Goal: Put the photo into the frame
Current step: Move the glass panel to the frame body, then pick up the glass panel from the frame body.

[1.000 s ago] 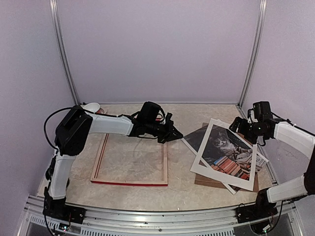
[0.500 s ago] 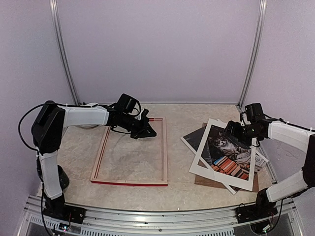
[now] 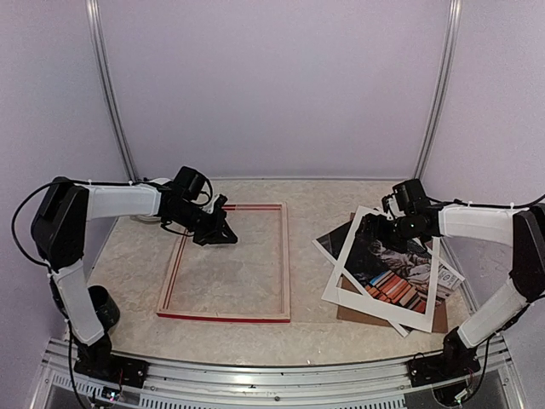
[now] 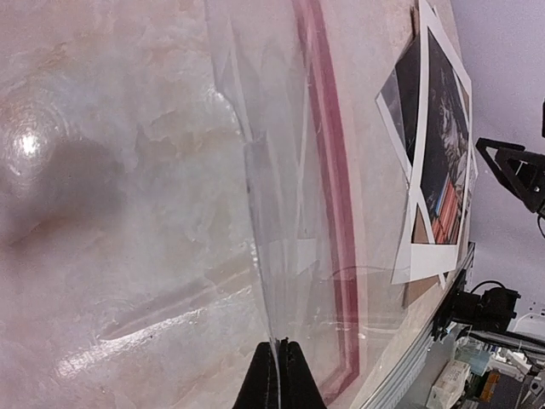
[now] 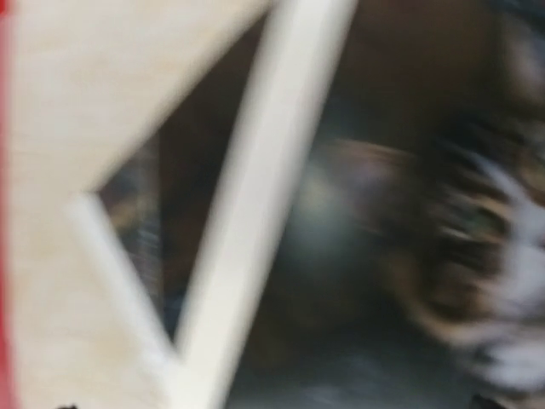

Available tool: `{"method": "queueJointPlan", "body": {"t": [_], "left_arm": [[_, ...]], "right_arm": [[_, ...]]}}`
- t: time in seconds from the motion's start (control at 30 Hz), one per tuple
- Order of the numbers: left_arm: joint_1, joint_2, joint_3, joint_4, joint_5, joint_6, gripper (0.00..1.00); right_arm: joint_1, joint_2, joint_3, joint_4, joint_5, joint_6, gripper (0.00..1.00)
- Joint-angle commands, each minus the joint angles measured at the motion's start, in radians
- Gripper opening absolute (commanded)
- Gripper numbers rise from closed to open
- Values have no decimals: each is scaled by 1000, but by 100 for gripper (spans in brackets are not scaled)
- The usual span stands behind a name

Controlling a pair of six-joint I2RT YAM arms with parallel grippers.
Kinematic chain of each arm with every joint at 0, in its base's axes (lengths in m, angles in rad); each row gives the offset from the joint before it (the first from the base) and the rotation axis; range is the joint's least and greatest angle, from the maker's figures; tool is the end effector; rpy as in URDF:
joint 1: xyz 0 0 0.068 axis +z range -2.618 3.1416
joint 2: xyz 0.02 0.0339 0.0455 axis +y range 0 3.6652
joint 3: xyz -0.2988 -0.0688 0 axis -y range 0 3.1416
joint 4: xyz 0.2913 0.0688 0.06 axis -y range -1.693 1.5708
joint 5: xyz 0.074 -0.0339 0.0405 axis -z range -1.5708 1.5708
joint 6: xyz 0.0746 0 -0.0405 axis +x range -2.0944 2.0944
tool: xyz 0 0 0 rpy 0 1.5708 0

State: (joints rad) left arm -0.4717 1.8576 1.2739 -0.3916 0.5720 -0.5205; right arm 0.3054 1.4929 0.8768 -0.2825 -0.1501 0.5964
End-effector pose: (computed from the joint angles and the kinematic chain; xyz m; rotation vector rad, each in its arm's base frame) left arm 0.3891 -0.2438 0.1764 0.1765 2.6865 -1.0851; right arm 0.3411 0.1192 0.1764 0.3026 2.5260 0.5593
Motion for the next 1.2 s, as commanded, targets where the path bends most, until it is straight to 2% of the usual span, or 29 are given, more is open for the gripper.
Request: {"method": "queueJointPlan", "body": {"t": [0.0, 0.37, 0.87, 1.0, 1.17], "left_arm": [[37, -26, -59, 5, 15, 49, 0], [113, -69, -112, -14, -49, 84, 3], [168, -72, -162, 9, -137, 114, 5], [181, -63, -156, 6, -139, 119, 10], [185, -58, -154, 10, -137, 119, 22]], "right_arm": [[61, 53, 76, 73, -69, 30, 99], [211, 207, 211, 93, -67, 33, 99], [226, 409, 349, 106, -202, 51, 99], [235, 455, 383, 103, -243, 48, 99], [246, 496, 393, 128, -307, 47, 99]]}}
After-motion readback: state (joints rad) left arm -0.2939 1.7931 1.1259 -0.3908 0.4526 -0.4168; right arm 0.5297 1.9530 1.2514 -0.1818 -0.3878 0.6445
